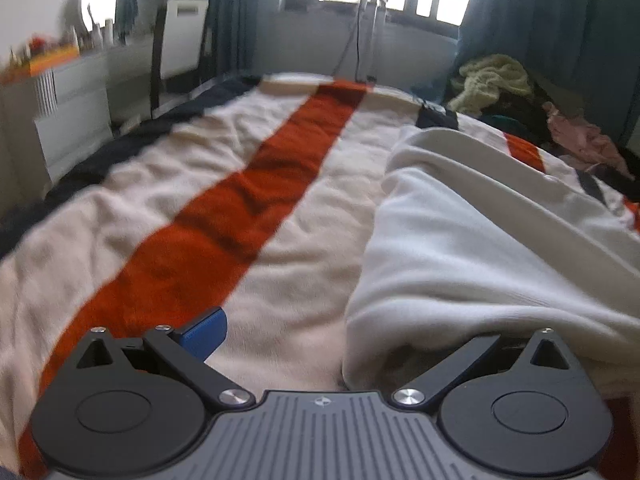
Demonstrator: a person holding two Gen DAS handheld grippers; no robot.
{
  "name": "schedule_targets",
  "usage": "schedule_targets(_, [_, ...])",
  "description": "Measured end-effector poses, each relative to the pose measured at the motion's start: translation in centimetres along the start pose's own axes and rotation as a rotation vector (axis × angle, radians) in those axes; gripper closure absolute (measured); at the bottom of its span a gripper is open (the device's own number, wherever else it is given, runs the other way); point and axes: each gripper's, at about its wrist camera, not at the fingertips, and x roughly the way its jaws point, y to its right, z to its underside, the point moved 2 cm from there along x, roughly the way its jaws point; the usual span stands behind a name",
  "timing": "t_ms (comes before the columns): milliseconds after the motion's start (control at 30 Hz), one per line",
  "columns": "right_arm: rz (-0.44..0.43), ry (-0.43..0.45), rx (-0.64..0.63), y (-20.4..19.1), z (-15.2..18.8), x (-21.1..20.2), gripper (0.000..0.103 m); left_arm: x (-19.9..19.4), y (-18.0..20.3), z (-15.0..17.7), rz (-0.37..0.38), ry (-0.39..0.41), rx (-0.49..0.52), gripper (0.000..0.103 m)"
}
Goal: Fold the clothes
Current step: 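Lift the cuffs with the right gripper and fold them over toward the waistband, then grasp the folded pants with the left gripper while the right gripper holds the cuffs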
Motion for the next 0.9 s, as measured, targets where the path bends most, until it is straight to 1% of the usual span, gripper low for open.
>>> schedule_targets(33, [-0.002,-0.019,0.03,0.5,0.1,0.2,0.055,-0.3,-0.4,0.1,0.043,-0.028,-0.023,0.001])
schedule_targets(67, [-0.006,-0.036,0.063,1.0,0.2,0.4,0.047,-0.8,-0.9,0.2,0.078,-0.043,-0.045,0.001])
schedule_targets(100, [-0.018,-0.046,0.102,1.5,0.3,0.4,0.041,-1.3,-1.3,0.3,0.111,-0.053,-0.067,0.0])
schedule_targets(200, [-0.065,-0.091,0.21,2.5,0.8,0.6,0.034,-2.4,-2.8,0.1,0.225,-0.065,-0.151,0.0])
schedule_targets(267, [-0.09,-0.132,0.227,2.5,1.2,1.0,0.032,-2.5,-3.7,-0.7,0.28,-0.063,-0.222,0.0])
schedule_targets(333, [-0.078,-0.158,0.183,1.9,1.7,1.4,0.03,-2.1,-4.4,-1.6,0.318,-0.048,-0.295,0.0])
schedule_targets(433, [-0.057,-0.195,0.136,1.3,2.3,2.3,0.027,0.1,-3.9,-2.1,0.349,-0.088,-0.333,0.0])
schedule_targets(533, [-0.057,-0.194,0.117,1.2,2.6,2.9,0.024,2.5,-3.3,-2.6,0.377,-0.135,-0.364,0.001])
schedule_targets(600, [-0.072,-0.203,0.105,0.9,2.6,3.2,0.025,4.1,-2.9,-2.9,0.397,-0.167,-0.385,0.001])
schedule_targets(667, [-0.12,-0.177,0.099,0.4,2.3,2.7,0.025,5.7,-2.5,-3.2,0.416,-0.198,-0.405,0.001])
schedule_targets(700, [-0.145,-0.164,0.097,0.1,2.2,2.5,0.027,6.0,-2.2,-3.3,0.428,-0.198,-0.398,0.003])
schedule_targets(733, [-0.169,-0.152,0.094,-0.1,2.1,2.2,0.027,6.2,-1.9,-3.3,0.44,-0.192,-0.384,0.005])
schedule_targets(800, [-0.217,-0.126,0.088,-0.7,1.9,1.7,0.027,6.9,-1.4,-3.2,0.457,-0.196,-0.348,0.007])
schedule_targets(833, [-0.23,-0.121,0.084,-0.8,1.8,1.6,0.027,7.2,-1.2,-3.2,0.455,-0.196,-0.336,0.009])
schedule_targets(867, [-0.205,-0.143,0.074,-0.7,2.0,2.1,0.027,7.5,-1.2,-3.2,0.453,-0.194,-0.335,0.01])
schedule_targets(900, [-0.18,-0.165,0.064,-0.6,2.1,2.5,0.027,7.7,-1.2,-3.2,0.454,-0.192,-0.337,0.014])
